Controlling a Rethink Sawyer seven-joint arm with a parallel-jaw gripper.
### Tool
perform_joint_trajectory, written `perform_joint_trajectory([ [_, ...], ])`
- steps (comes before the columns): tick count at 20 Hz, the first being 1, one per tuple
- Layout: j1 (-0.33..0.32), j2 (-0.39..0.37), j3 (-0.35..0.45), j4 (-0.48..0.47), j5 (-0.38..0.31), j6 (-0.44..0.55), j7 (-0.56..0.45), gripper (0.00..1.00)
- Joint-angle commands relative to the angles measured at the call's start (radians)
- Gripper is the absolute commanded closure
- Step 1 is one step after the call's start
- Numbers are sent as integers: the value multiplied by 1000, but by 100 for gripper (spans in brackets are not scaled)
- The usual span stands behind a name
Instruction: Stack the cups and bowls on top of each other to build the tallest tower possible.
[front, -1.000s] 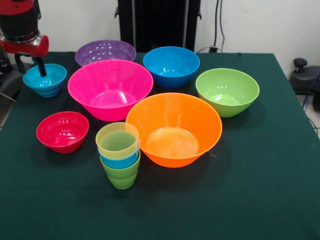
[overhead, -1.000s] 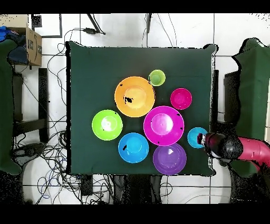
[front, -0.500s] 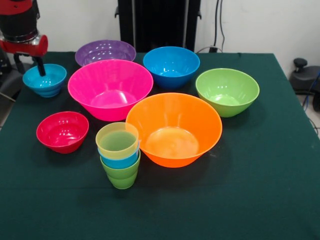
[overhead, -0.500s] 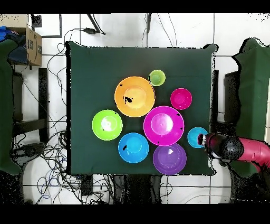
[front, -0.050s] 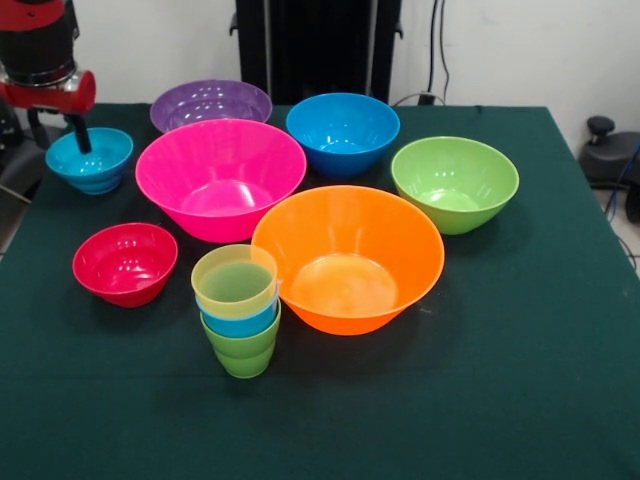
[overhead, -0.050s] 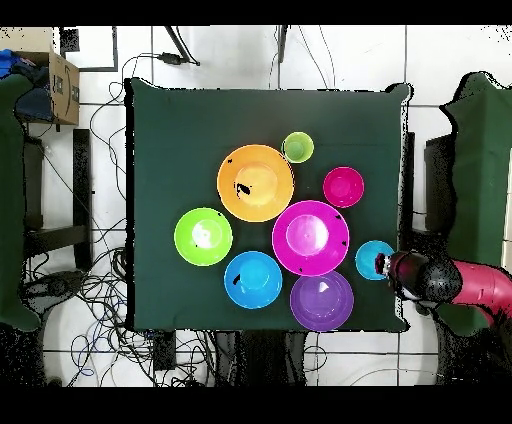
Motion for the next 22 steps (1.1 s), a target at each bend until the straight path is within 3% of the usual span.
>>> perform_joint_trajectory([
  [1, 22, 29, -5, -59, -68, 80, -332, 0],
  [8, 20, 68, -7, -93, -90, 56, -336, 0],
  [22, 13, 43, 13, -73, -57, 75, -360, 0],
])
